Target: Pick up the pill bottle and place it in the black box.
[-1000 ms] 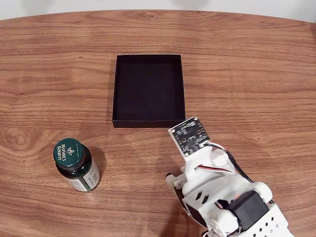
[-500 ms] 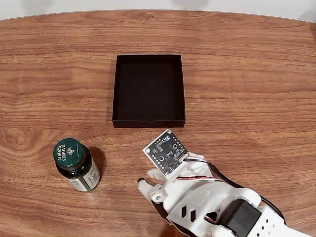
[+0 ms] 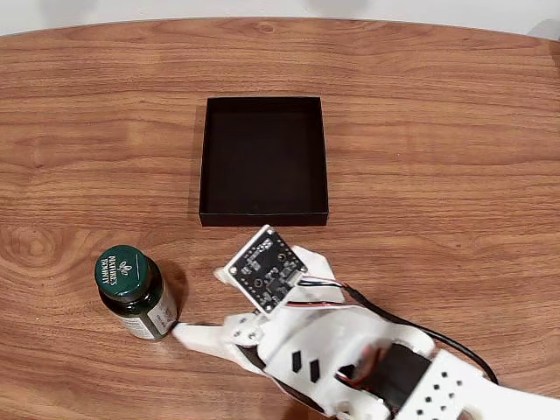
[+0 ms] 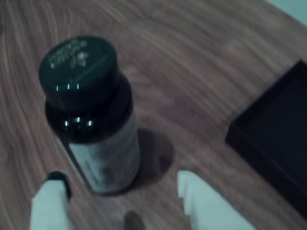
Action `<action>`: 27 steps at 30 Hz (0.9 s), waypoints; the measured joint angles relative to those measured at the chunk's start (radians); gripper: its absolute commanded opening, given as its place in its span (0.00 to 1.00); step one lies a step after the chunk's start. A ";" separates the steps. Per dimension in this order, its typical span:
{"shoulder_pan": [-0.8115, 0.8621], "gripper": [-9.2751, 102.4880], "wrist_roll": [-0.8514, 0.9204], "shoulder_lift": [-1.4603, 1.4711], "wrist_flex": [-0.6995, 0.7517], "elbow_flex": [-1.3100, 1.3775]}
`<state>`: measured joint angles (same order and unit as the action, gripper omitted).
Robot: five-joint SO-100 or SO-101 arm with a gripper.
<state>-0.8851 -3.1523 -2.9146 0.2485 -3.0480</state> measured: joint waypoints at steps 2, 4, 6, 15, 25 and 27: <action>0.002 0.38 -0.005 0.051 -0.077 0.000; 0.012 0.38 -0.005 0.080 -0.110 0.000; 0.021 0.39 0.000 0.098 -0.129 0.000; 0.021 0.39 0.037 0.190 -0.212 0.000; 0.021 0.40 0.037 0.367 -0.407 0.000; 0.021 0.40 0.037 0.408 -0.454 0.000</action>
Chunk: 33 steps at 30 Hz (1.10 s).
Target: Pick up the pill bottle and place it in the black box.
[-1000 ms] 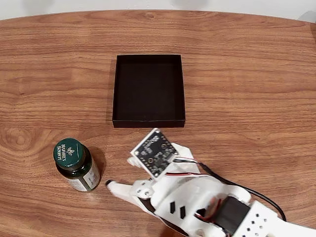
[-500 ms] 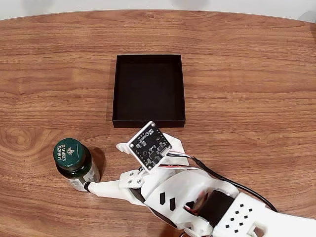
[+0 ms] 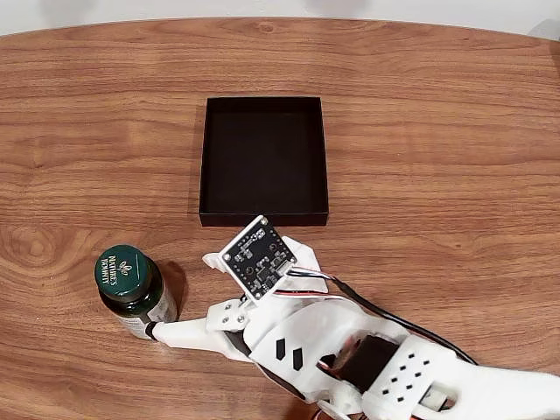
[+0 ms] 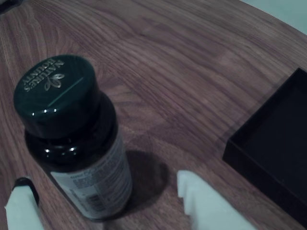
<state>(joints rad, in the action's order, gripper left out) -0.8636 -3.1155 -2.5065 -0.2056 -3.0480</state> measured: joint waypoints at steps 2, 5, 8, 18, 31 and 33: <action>0.000 0.40 0.000 0.038 -0.041 0.000; 0.000 0.40 0.000 0.083 -0.092 0.000; 0.000 0.40 0.000 0.124 -0.138 0.000; -0.023 0.40 0.044 0.293 -0.216 0.061; -0.055 0.41 -0.066 0.457 -0.333 0.110; -0.055 0.41 -0.103 0.468 -0.333 0.115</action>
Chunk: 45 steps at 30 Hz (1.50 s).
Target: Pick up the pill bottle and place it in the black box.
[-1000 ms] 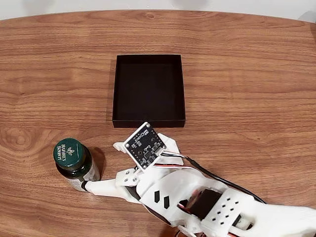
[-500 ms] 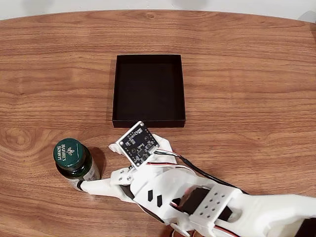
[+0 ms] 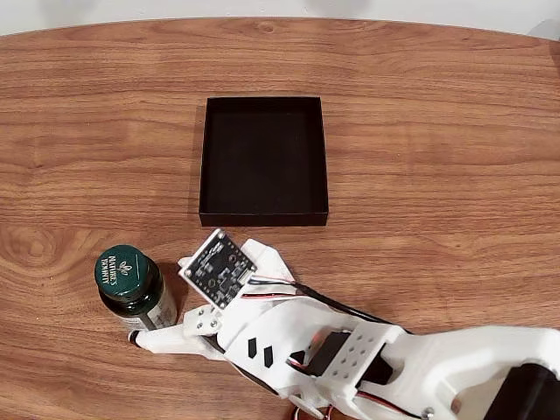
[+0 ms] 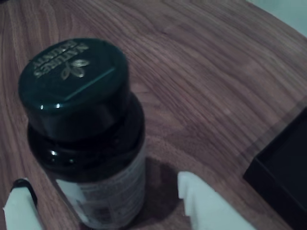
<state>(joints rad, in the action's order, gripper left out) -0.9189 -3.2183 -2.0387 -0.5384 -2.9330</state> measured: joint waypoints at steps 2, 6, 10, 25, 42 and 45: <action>0.000 0.41 -0.028 0.011 0.000 0.012; 0.000 0.41 -0.066 0.048 0.000 0.041; 0.000 0.41 -0.092 0.089 -0.021 0.048; 0.015 0.43 -0.141 0.319 -0.130 0.192; 0.009 0.44 -0.109 0.534 -0.285 0.374; -0.005 0.43 -0.101 0.563 -0.316 0.391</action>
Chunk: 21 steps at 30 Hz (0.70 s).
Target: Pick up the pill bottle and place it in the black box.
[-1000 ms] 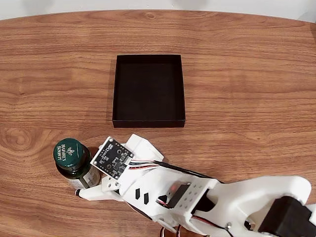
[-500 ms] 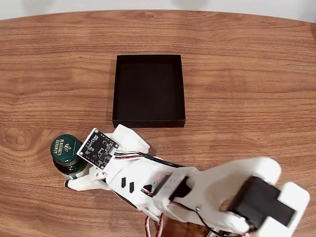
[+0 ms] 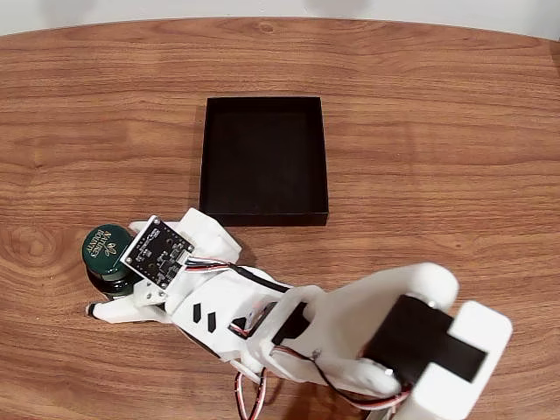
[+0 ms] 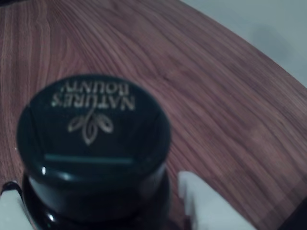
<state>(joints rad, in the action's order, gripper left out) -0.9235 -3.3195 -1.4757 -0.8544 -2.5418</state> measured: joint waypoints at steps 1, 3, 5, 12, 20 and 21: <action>-0.003 0.43 0.000 0.011 -0.008 0.006; -0.009 0.43 0.005 0.026 -0.023 0.014; -0.015 0.42 0.015 0.038 -0.034 0.025; -0.032 0.40 0.080 0.095 -0.091 0.058; -0.044 0.29 0.095 0.120 -0.121 0.058; -0.048 0.28 0.095 0.120 -0.121 0.058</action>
<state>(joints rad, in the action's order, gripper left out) -0.9710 -3.2244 -1.3560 -0.9756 -2.4835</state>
